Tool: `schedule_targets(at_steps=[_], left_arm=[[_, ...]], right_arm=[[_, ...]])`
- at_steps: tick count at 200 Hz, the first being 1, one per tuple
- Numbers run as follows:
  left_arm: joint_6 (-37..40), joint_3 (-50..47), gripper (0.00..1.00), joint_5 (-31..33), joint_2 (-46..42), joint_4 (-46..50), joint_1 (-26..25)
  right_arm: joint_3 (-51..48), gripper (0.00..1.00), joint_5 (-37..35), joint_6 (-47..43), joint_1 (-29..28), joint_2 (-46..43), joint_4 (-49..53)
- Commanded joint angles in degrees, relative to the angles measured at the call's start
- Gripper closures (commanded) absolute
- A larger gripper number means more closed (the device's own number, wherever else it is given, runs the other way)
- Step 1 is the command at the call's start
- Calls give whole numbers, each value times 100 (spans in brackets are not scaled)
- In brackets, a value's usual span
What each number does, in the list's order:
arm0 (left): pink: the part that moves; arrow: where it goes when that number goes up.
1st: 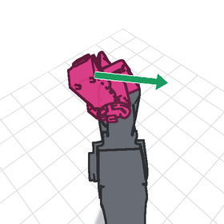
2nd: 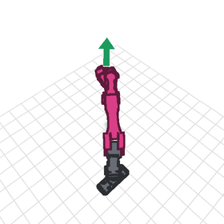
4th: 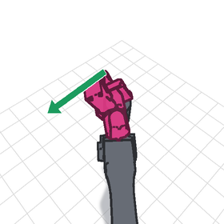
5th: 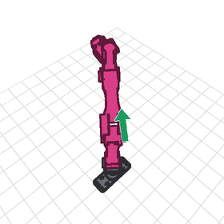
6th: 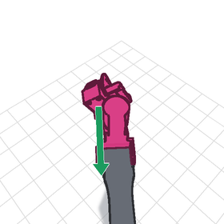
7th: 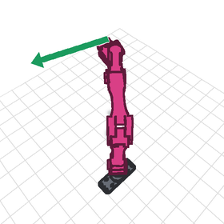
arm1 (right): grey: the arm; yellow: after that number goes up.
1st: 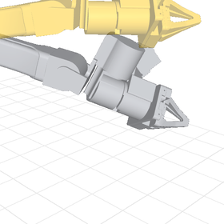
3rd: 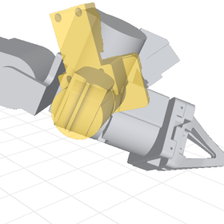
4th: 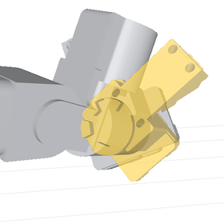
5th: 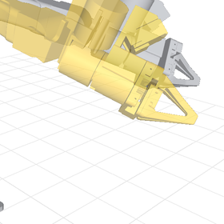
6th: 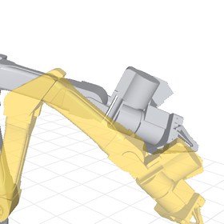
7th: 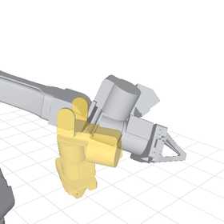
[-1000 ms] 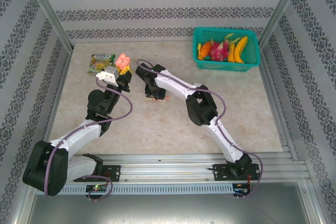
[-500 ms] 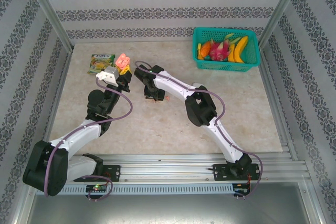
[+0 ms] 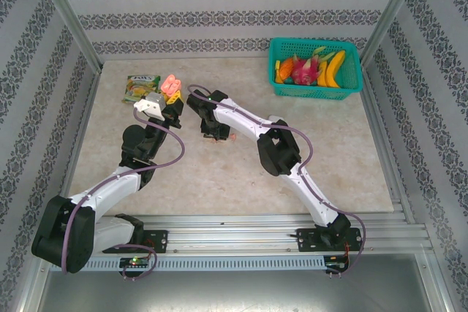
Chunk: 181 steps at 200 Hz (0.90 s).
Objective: Insert wireless bluetooth earbuds into charging case
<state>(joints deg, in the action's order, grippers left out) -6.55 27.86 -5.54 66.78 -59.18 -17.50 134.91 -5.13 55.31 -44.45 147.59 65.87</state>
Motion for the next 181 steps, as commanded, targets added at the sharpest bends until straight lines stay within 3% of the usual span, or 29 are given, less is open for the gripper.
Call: schedule_targets(at_steps=[1,63,181], left_arm=[[-65,-41,100,-58,-44,-107,69],[-70,-28,100,-103,-34,-59,69],[-73,0,100,-259,-138,132,66]], right_arm=[[114,69,-11,59,-13,218,5],[25,73,-75,38,-12,83,-77],[-1283,74,-470,-123,98,-1014,-867]])
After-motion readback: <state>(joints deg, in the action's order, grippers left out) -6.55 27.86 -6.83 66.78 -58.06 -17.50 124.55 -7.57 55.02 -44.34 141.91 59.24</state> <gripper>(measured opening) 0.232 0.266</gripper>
